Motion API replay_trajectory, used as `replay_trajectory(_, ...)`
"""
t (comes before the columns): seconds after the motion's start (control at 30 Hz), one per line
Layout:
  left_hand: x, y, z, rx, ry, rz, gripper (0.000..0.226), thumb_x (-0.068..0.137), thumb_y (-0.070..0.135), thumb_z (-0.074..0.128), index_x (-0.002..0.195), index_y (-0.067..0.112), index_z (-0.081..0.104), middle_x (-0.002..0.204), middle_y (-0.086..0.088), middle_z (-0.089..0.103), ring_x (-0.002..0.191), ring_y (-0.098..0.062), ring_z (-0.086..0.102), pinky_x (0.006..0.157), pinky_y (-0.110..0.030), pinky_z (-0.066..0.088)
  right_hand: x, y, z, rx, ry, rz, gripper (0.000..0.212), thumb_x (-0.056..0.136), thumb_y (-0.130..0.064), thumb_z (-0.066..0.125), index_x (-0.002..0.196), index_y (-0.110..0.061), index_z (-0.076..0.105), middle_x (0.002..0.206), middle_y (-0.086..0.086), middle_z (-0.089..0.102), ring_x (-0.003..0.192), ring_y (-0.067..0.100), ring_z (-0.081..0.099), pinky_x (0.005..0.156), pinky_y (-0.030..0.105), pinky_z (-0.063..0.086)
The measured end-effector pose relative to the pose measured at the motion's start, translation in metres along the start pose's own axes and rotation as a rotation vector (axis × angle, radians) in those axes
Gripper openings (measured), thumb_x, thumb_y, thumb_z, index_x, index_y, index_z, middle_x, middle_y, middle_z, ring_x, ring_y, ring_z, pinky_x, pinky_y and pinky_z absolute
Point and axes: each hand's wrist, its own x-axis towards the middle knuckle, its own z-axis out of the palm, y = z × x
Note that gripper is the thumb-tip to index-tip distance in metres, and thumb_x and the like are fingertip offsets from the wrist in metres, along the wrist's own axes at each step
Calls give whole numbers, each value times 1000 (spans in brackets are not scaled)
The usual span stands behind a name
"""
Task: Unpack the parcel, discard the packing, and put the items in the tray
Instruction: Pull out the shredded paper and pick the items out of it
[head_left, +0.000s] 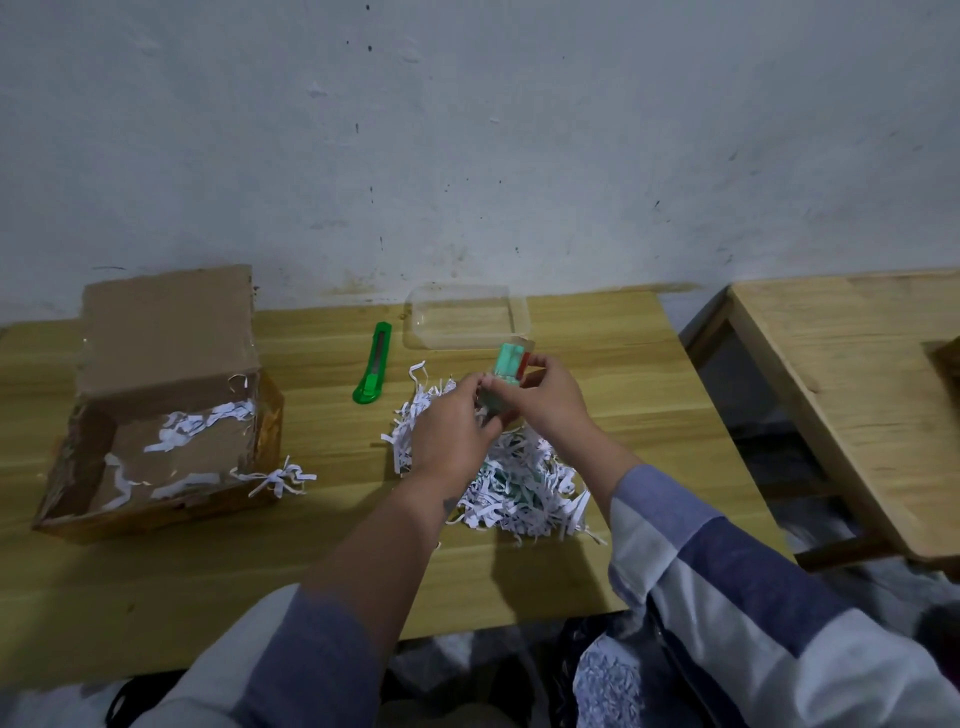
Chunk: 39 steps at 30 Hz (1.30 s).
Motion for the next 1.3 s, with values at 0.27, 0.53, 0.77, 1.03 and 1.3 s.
replay_trajectory(0.27, 6, -23, 15, 202, -202, 121, 39, 92, 39, 55, 130, 28, 55, 128, 6, 62, 119, -17, 56, 99, -36, 43, 30, 0, -40, 16, 90, 4, 61, 84, -32, 68, 137, -15, 44, 92, -3, 61, 78, 16, 62, 60, 24, 50)
replay_trajectory(0.53, 0, -47, 29, 345, -336, 207, 45, 96, 51, 37, 135, 31, 48, 148, 12, 40, 144, -7, 20, 117, -36, 6, 68, 53, -57, -645, 296, 73, 57, 77, -48, 69, 119, -11, 57, 118, 15, 55, 103, 32, 56, 87, 40, 53)
replay_trajectory(0.77, 0, -56, 34, 328, -300, 222, 76, 79, 68, 11, 131, 32, 52, 146, 12, 44, 143, -5, 22, 117, -35, 5, 84, 61, -60, -703, 297, 108, 68, 80, -58, 60, 125, -7, 52, 124, 19, 48, 113, 37, 49, 94, 44, 47)
replay_trajectory(1.03, -3, -51, 29, 295, -205, 260, 64, 84, 62, 18, 122, 33, 60, 136, 17, 53, 138, -2, 32, 114, -34, 8, 56, 51, -55, -784, 363, -31, 60, 82, -44, 64, 132, -18, 44, 129, 14, 44, 118, 33, 40, 93, 46, 41)
replay_trajectory(1.3, -18, -54, 13, 286, -116, 322, 51, 86, 49, 31, 124, 29, 57, 135, 13, 55, 137, -7, 36, 113, -37, 11, -3, 50, 1, -509, 31, -297, 13, 85, -10, 59, 91, -16, 69, 93, 2, 67, 84, 17, 60, 77, 31, 50)
